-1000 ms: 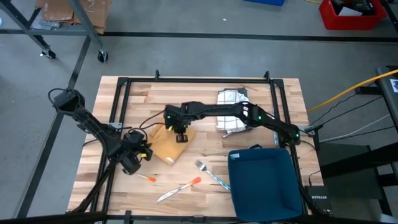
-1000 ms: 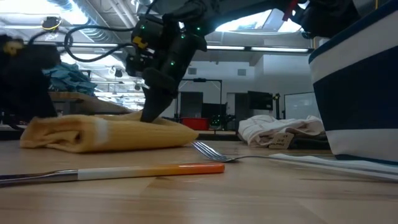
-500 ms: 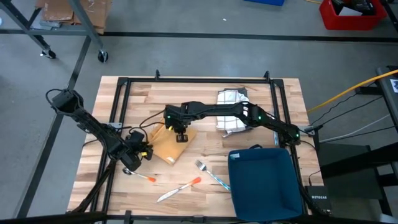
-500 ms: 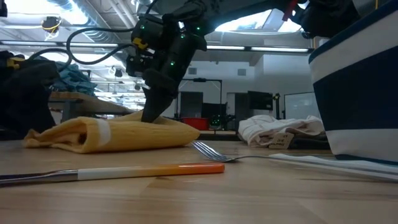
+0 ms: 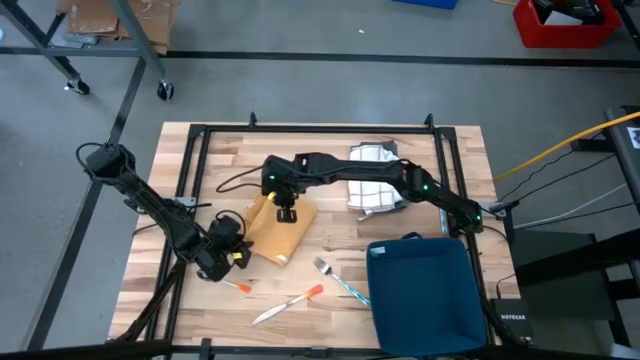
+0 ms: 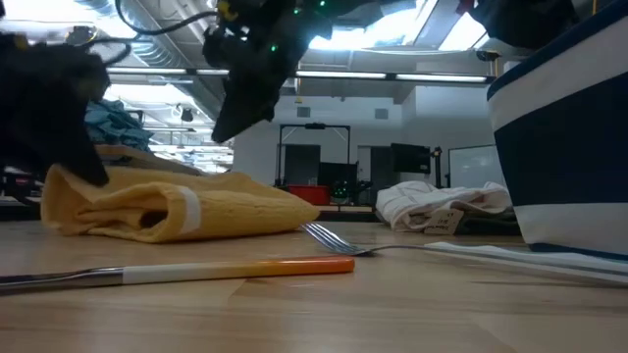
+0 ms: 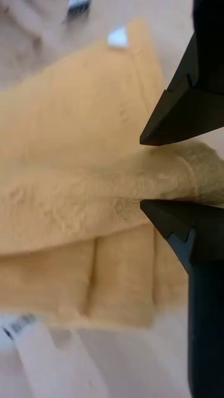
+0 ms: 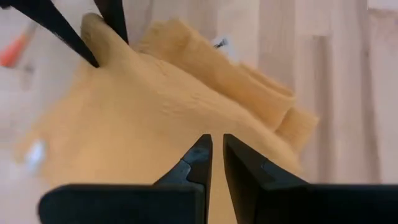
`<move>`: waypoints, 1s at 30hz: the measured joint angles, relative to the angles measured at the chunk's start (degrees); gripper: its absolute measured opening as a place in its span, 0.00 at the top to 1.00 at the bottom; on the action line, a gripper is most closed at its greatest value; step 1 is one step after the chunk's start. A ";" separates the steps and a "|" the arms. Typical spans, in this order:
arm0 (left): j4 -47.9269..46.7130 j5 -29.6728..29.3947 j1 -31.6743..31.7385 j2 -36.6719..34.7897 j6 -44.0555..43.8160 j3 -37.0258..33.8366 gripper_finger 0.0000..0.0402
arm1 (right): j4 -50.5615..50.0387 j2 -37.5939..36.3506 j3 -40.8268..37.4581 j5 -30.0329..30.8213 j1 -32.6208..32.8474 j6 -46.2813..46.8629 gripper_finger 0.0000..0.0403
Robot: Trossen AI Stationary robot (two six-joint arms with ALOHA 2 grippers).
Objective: Fold towel
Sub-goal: Fold the orange towel, then stack the orange towel on top of the white towel
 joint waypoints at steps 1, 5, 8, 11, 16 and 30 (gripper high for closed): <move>0.11 -0.02 0.00 -0.03 1.74 0.59 0.64 | -0.86 -0.27 0.02 -1.07 0.04 1.87 0.89; 0.29 -0.17 0.00 -0.03 6.81 1.91 0.64 | -3.40 -0.61 0.02 -4.48 0.66 7.34 0.89; -0.10 -0.40 0.04 -0.03 6.97 1.91 0.64 | -4.93 -0.61 0.02 -6.18 1.48 9.66 0.89; -0.77 -0.47 0.04 -0.03 6.93 1.91 0.64 | -6.30 -0.61 0.01 -6.43 2.53 9.91 0.89; -3.24 -0.62 0.04 -0.03 7.88 1.93 0.64 | -5.74 -0.61 0.00 -6.47 3.93 10.02 0.89; -6.37 -0.77 0.04 -0.03 7.37 1.93 0.64 | -5.78 -0.61 0.00 -5.32 6.91 15.09 0.89</move>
